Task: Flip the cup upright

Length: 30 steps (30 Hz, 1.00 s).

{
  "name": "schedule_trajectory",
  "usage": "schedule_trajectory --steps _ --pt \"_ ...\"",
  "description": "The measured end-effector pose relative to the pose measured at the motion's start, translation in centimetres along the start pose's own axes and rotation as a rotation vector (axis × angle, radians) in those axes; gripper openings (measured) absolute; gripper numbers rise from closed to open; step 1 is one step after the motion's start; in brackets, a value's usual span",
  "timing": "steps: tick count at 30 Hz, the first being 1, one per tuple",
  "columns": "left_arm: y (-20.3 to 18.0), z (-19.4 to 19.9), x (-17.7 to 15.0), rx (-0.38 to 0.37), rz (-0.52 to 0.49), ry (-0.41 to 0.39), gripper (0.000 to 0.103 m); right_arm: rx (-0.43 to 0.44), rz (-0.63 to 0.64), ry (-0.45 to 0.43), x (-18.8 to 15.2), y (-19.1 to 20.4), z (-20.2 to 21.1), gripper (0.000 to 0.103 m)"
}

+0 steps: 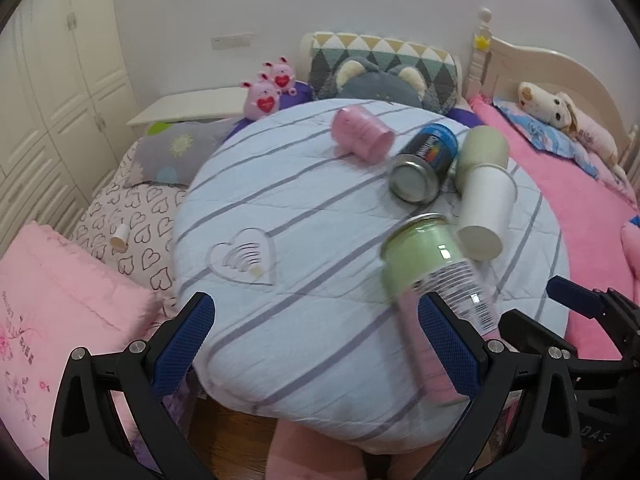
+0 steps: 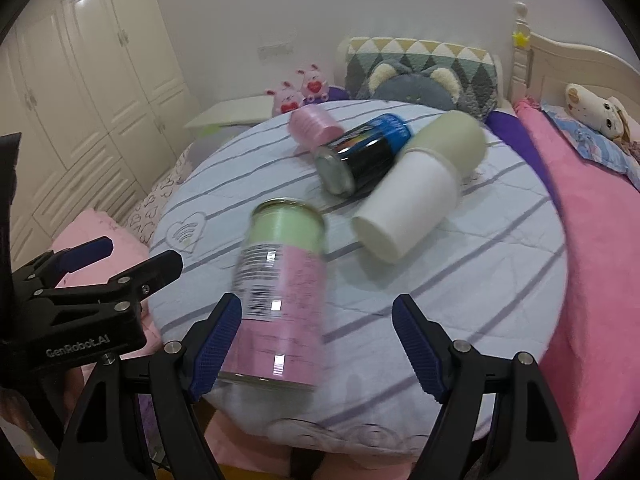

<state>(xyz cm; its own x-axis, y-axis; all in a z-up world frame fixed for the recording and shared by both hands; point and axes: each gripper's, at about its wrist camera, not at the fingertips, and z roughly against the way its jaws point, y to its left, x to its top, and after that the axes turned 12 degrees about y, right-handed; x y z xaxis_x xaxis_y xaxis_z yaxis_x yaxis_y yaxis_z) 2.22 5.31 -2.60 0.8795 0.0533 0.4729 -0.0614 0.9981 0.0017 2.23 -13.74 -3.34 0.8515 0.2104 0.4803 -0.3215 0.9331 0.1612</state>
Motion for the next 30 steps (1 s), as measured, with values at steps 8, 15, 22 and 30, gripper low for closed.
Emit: schedule_trajectory --steps 8,15,22,30 --pt "-5.3 -1.4 2.1 -0.010 -0.045 0.051 0.103 0.005 -0.060 -0.020 0.0 -5.1 0.7 0.079" --pt "-7.3 -4.1 3.9 0.027 -0.008 0.145 0.103 0.058 -0.067 0.007 0.2 -8.4 -0.7 0.079" --pt "-7.5 -6.3 4.7 0.057 0.050 0.212 0.103 0.082 -0.063 0.049 0.9 -10.4 -2.5 0.079" --pt "-7.7 -7.4 5.3 0.065 0.086 0.255 0.103 0.110 -0.018 0.080 1.4 -10.3 -3.9 0.079"
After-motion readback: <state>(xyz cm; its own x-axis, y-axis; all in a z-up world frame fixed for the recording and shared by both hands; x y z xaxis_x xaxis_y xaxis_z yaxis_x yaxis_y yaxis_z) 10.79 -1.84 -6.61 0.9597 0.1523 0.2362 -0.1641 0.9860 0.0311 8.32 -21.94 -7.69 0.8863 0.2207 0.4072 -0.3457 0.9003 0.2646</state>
